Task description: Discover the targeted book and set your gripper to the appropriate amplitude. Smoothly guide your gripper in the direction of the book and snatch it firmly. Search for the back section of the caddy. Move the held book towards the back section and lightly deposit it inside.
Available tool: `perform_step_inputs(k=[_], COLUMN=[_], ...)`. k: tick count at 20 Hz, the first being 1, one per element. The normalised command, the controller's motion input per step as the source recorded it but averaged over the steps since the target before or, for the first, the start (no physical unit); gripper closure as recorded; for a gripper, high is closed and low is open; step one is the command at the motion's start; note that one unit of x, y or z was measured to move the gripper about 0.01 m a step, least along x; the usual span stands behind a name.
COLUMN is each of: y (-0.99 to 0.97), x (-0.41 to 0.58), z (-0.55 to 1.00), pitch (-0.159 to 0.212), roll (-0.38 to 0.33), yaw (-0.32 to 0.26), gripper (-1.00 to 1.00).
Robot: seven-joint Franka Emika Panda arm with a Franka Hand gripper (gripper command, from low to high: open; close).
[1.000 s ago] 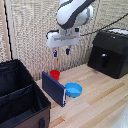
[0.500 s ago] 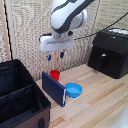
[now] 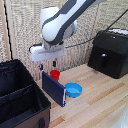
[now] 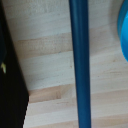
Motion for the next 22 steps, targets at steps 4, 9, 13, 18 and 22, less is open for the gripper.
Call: perform_step_inputs(k=[4, 9, 13, 18, 22], y=[-0.21, -0.28, -0.08, 0.00, 0.03], x=[0.000, 0.000, 0.000, 0.000, 0.000], z=[-0.41, -0.45, -0.44, -0.20, -0.01], pitch=[0.013, 0.000, 0.040, 0.068, 0.019], roll=[-0.023, -0.012, -0.025, -0.012, -0.008], yaw=[0.110, 0.087, 0.094, 0.080, 0.024], gripper=[-1.00, -1.00, -1.00, 1.00, 1.00])
